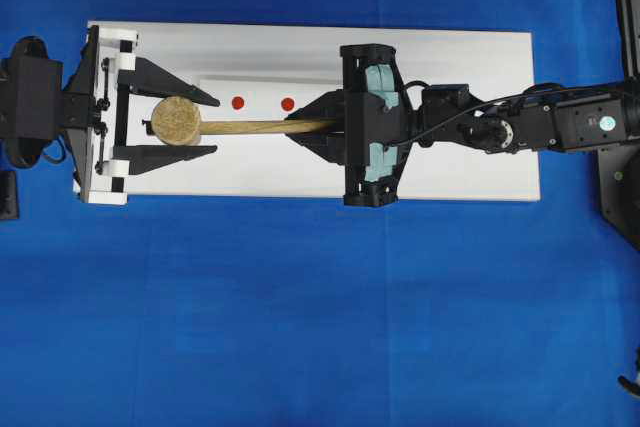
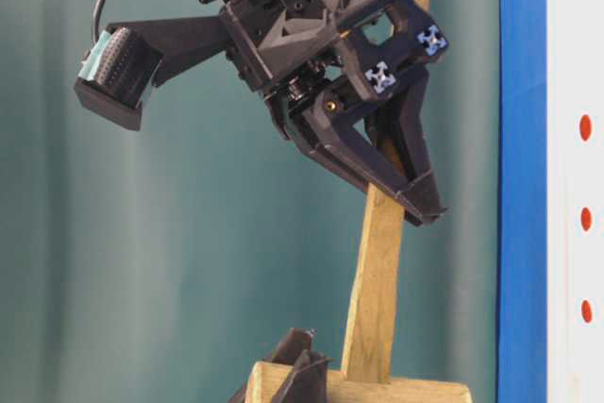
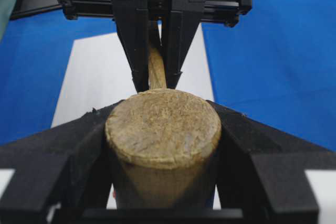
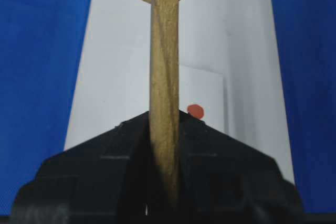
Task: Hit the mark with a hammer.
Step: 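Open the right gripper and regrasp the handle nearer its end, then open the left gripper and move the mallet over the red dots, then swing the mallet head down onto a red dot with the right gripper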
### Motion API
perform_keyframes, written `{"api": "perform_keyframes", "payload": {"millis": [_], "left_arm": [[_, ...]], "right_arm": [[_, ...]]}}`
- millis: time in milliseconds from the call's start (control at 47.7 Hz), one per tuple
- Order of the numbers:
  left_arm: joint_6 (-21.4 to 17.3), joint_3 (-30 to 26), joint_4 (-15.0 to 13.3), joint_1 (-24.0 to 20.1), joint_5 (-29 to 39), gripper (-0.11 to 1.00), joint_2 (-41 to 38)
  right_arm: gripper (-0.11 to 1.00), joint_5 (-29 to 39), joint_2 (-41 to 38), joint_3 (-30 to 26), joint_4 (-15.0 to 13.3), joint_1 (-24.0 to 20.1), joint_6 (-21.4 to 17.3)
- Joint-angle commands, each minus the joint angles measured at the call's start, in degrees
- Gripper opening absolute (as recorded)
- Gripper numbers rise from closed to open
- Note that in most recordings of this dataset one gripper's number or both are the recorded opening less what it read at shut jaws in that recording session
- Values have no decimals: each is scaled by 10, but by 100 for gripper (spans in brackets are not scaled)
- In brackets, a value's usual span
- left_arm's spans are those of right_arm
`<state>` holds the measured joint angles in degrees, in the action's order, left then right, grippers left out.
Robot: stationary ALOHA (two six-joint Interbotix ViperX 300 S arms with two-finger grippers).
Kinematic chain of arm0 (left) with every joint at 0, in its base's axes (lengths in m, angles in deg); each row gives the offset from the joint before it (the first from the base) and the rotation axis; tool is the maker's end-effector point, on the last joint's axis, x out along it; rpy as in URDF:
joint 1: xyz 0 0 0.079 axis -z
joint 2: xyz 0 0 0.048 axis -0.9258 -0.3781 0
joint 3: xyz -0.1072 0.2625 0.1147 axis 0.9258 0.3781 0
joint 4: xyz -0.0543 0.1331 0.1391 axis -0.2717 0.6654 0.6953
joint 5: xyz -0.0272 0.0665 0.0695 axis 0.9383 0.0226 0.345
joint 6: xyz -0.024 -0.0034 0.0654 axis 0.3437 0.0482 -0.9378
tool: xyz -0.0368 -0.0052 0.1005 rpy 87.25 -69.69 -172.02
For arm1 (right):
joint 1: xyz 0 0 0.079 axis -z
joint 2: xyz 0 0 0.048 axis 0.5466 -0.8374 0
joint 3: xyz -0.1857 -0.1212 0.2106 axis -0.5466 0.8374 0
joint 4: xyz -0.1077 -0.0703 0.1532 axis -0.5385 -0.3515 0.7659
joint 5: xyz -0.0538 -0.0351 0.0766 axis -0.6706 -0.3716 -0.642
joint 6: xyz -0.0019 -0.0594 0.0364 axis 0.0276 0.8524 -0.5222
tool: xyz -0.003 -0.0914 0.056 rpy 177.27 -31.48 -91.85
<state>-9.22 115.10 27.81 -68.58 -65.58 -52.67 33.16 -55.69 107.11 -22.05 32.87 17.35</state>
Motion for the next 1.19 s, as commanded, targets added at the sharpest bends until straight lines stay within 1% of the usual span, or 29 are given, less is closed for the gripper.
{"api": "perform_keyframes", "payload": {"millis": [0, 105, 126, 168, 230, 293, 335, 419, 649, 838, 1027, 1173], "left_arm": [[13, -17, -1, 7, -4, 45, 11], [29, -17, -2, 7, -7, 45, 11], [33, -17, -2, 7, -7, 47, 11], [42, -16, -2, 7, -7, 62, 11], [53, -16, -2, 7, -6, 79, 13], [60, -14, -2, 6, -4, 90, 16], [64, -11, -2, 6, -4, 93, 18], [73, -1, -2, 4, -1, 92, 33], [95, 38, -2, 1, 30, 91, 102], [101, 63, -2, 1, 98, 91, 174], [101, 77, -2, 1, 159, 91, 236], [101, 84, -2, 1, 176, 91, 263]], "right_arm": [[1, -5, 11, -6, 1, 2, 2], [1, -5, 13, -6, 0, 2, 2], [1, -5, 13, -6, 0, 2, 2], [1, -5, 13, -6, 0, 2, 2], [1, -4, 15, -6, 0, 2, 2], [1, -4, 18, -3, 0, 2, 1], [1, -4, 22, 2, 1, 2, 1], [1, -7, 36, 14, 4, 2, 1], [1, -4, 101, 77, 28, 1, 1], [1, -3, 149, 126, 58, -1, 1], [1, 1, 172, 147, 76, -3, 1], [1, 8, 168, 143, 79, -3, 1]]}}
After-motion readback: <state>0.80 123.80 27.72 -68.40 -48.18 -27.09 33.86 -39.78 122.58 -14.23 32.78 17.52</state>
